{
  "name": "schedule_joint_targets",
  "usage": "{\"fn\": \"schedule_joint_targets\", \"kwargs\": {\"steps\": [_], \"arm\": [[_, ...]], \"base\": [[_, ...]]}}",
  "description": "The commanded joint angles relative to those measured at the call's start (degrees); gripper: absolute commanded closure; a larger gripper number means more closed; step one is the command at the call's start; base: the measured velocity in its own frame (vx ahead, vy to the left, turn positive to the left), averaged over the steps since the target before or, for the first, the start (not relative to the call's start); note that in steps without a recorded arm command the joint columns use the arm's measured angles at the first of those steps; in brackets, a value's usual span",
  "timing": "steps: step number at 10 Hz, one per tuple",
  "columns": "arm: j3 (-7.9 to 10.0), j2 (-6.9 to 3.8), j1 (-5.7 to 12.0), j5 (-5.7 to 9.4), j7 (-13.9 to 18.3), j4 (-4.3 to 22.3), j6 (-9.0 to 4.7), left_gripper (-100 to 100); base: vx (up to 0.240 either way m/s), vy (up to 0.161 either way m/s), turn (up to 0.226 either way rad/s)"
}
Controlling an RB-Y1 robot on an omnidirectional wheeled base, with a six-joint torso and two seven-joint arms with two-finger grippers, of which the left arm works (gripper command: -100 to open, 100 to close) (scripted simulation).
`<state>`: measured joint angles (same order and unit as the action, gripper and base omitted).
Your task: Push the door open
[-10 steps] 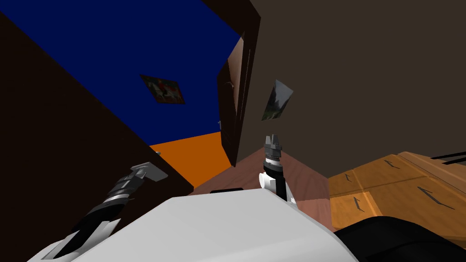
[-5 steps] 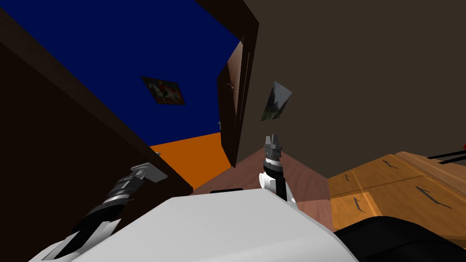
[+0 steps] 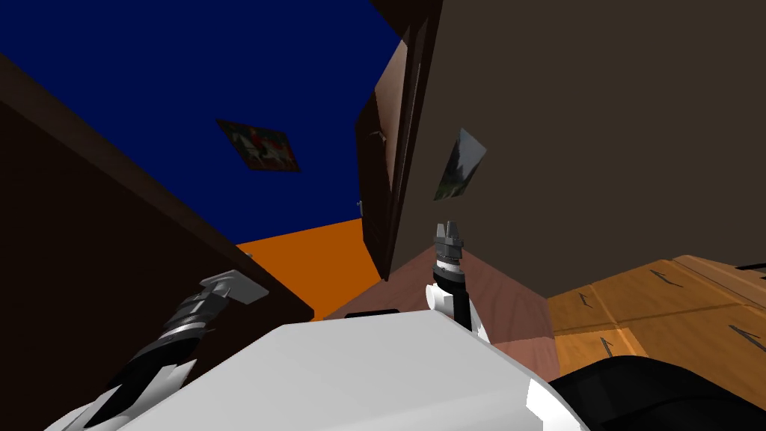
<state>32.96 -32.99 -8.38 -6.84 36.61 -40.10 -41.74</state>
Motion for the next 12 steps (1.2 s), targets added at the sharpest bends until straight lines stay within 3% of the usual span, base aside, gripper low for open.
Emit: {"fn": "schedule_joint_targets", "kwargs": {"steps": [1, 6, 8, 12], "arm": [[1.53, -0.52, 1.17, 0.67, -1.6, 1.39, -0.05, 100], [6.04, -0.23, 2.78, 3.0, -6.04, 3.47, 2.37, 100], [6.64, -0.19, 2.99, 3.32, -6.63, 3.75, 2.69, 100], [9.65, 0.01, 4.07, 4.87, -9.6, 5.14, 4.31, 100]], "base": [[0.177, 0.057, -0.017], [0.155, 0.057, -0.023], [0.115, 0.043, -0.001], [0.093, 0.04, -0.013]]}}
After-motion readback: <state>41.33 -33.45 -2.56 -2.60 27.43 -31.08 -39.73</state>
